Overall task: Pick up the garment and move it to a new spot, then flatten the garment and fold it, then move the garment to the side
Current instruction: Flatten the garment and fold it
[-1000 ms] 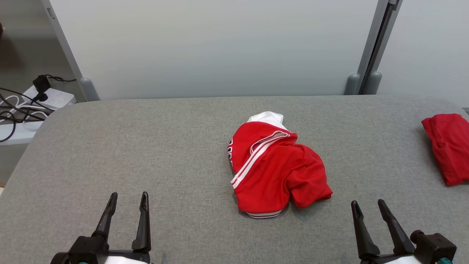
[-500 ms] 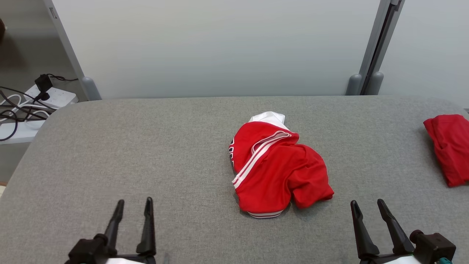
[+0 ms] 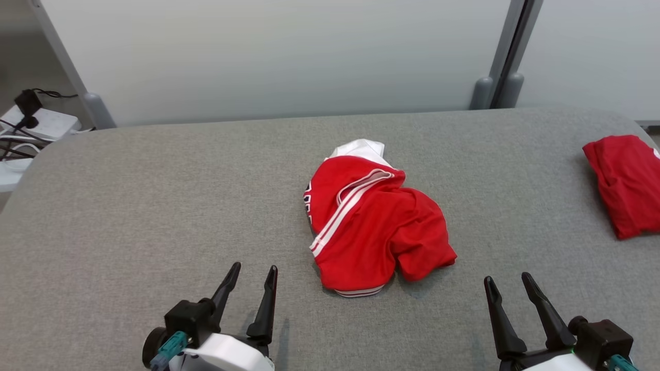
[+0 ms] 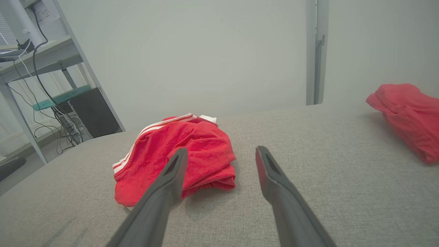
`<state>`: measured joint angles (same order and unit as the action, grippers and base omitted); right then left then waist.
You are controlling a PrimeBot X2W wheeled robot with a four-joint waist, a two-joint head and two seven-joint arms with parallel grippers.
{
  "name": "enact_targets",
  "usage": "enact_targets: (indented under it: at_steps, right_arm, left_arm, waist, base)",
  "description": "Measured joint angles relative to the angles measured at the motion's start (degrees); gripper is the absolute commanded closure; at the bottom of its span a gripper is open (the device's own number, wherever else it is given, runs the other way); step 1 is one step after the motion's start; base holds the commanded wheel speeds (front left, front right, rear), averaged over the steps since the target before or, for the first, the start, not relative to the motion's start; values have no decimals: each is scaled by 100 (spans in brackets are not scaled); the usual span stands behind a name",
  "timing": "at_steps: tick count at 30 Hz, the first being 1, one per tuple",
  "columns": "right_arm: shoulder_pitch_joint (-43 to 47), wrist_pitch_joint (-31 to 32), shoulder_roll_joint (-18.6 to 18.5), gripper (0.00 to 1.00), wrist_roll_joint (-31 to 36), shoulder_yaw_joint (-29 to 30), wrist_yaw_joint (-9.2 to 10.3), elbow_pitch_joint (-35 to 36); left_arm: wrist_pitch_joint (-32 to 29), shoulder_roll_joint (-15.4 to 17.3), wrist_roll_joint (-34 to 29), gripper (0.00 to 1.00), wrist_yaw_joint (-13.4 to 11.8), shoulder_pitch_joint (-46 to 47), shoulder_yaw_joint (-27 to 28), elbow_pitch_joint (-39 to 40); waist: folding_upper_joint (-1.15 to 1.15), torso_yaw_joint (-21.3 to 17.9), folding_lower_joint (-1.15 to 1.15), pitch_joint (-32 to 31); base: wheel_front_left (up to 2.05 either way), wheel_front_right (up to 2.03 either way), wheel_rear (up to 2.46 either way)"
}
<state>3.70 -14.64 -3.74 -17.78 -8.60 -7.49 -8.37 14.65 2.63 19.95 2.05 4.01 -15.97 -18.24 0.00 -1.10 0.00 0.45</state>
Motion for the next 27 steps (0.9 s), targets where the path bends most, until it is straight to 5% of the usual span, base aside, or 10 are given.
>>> enact_targets:
  at_steps: [9, 22, 24, 27]
  right_arm:
    - [-377, 0, -96, 0, -1, -116, 0, 64]
    - [-934, 0, -149, 0, -160, -742, 0, -197]
    - [-987, 0, -164, 0, -194, -844, 0, -235]
    - [-1031, 0, -192, 0, -223, -946, 0, -328]
  left_arm:
    - [0, -3, 99, 0, 152, 1084, -829, -1358]
    - [-1, -14, 1252, 0, 353, 1889, -1969, -2773]
    - [-1, -14, 1344, 90, 369, 1956, -2083, -2819]
    - [-1, -15, 1466, 100, 402, 2017, -2250, -2774]
  waist:
    - [0, -262, 0, 519]
    - [0, -560, 0, 785]
    - [0, -569, 0, 781]
    - [0, -564, 0, 755]
  base:
    - [0, 0, 0]
    - [0, 0, 0]
    - [0, 0, 0]
    - [0, 0, 0]
